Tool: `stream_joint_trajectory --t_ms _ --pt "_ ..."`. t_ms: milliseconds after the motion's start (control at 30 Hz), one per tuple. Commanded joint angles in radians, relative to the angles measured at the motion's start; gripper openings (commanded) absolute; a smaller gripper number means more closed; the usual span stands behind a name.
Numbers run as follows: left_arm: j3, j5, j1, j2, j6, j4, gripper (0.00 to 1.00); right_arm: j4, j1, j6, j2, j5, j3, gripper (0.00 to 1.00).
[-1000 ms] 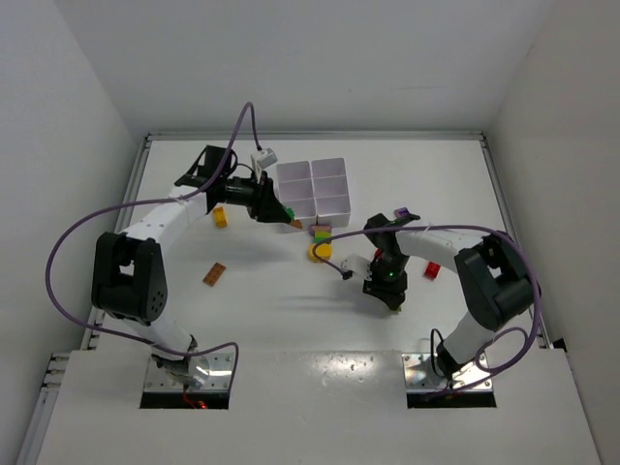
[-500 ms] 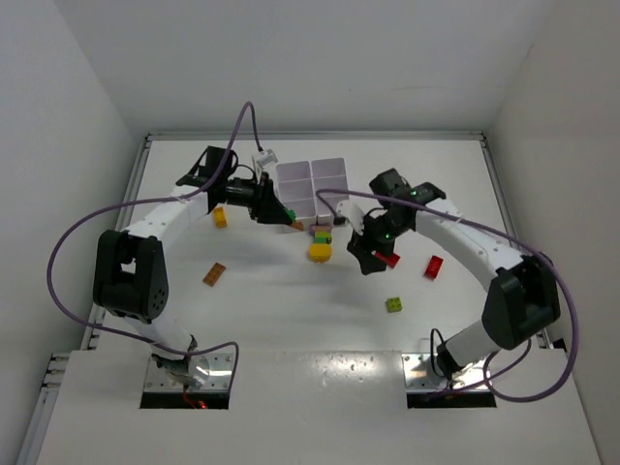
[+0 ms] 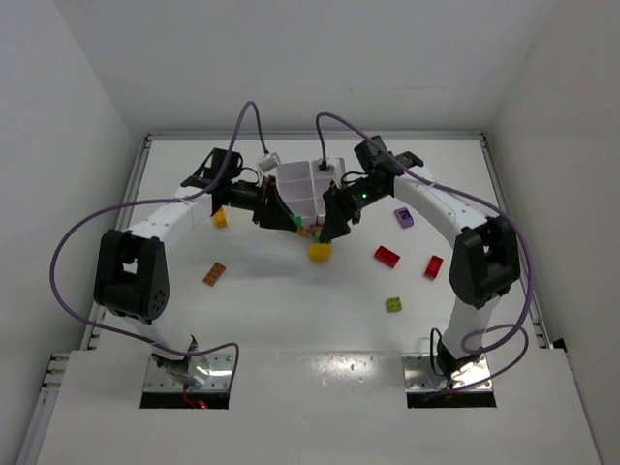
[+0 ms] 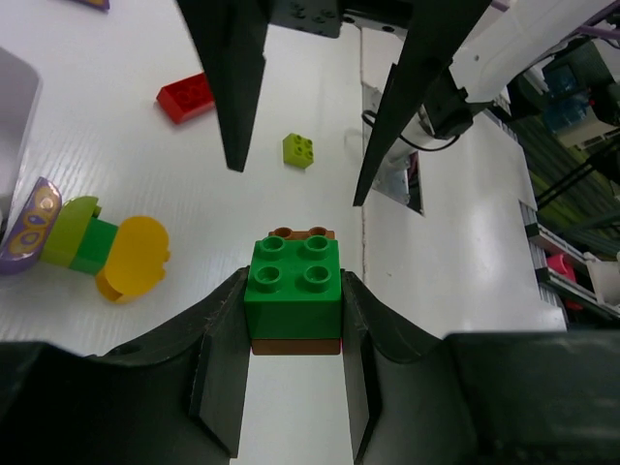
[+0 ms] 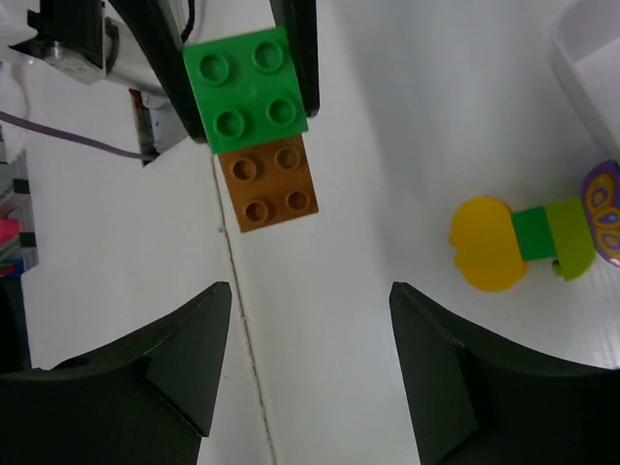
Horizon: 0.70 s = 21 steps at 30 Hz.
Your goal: Sort the legos into containers by color
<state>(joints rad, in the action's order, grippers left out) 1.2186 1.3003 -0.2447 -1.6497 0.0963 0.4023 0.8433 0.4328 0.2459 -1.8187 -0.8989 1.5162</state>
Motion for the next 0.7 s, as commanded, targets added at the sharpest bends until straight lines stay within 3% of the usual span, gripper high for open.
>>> stream_joint_trajectory --t_ms 0,200,667 --pt "0.025 0.067 -0.016 0.014 0.02 -0.03 0.0 -0.049 0.007 -0.059 0.007 -0.098 0.073 0.68" --pt "0.035 0.088 -0.048 0.005 0.02 -0.03 0.0 -0.039 0.038 -0.04 -0.014 -0.098 0.124 0.73" --pt "0.073 0.136 -0.057 -0.024 0.011 -0.03 0.0 0.033 0.116 0.076 -0.024 -0.078 0.115 0.72"
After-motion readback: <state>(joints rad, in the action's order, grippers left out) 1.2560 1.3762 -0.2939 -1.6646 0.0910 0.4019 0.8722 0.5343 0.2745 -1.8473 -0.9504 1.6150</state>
